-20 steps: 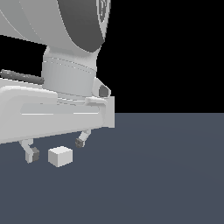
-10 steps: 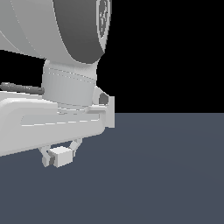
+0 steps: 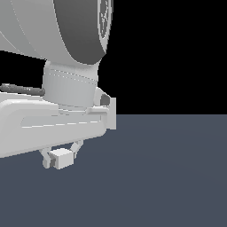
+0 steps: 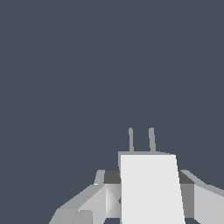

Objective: Plug the charger into the wall socket.

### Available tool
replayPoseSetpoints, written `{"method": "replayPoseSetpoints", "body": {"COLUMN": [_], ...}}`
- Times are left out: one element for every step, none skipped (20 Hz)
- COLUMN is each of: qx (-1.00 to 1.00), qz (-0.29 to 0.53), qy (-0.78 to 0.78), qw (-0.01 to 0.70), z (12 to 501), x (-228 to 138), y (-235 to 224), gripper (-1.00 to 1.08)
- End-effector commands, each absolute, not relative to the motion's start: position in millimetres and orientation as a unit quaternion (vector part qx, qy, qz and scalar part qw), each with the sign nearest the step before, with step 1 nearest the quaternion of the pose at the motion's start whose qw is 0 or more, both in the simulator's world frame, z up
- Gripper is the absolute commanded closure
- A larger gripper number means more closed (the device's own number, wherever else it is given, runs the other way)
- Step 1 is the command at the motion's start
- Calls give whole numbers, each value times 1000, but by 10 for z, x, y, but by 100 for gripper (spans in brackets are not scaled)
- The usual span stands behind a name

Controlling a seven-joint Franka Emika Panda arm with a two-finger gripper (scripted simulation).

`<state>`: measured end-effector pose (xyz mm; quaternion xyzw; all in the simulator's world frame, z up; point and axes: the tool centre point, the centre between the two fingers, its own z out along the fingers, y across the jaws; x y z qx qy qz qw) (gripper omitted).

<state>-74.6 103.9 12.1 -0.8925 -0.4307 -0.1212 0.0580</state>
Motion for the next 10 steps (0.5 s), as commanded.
{"method": "replayPoseSetpoints", "body": {"qx": [-894, -896, -898, -900, -903, -906, -909, -912, -916, -920], "qz": [-122, -122, -122, -123, -123, -124, -124, -125, -126, -127], "qy": [-426, -423, -419, -414, -408, -402, -395, -387, -378, -369], "qw": [57, 57, 57, 56, 55, 55, 54, 53, 52, 50], "z": [131, 139, 148, 158, 171, 184, 200, 217, 235, 255], "x": [-734, -727, -718, -707, -694, -680, -664, -647, -628, -608], "y": [1039, 1038, 1036, 1034, 1032, 1029, 1026, 1021, 1017, 1011], "gripper": [108, 108, 108, 108, 108, 108, 108, 108, 108, 108]}}
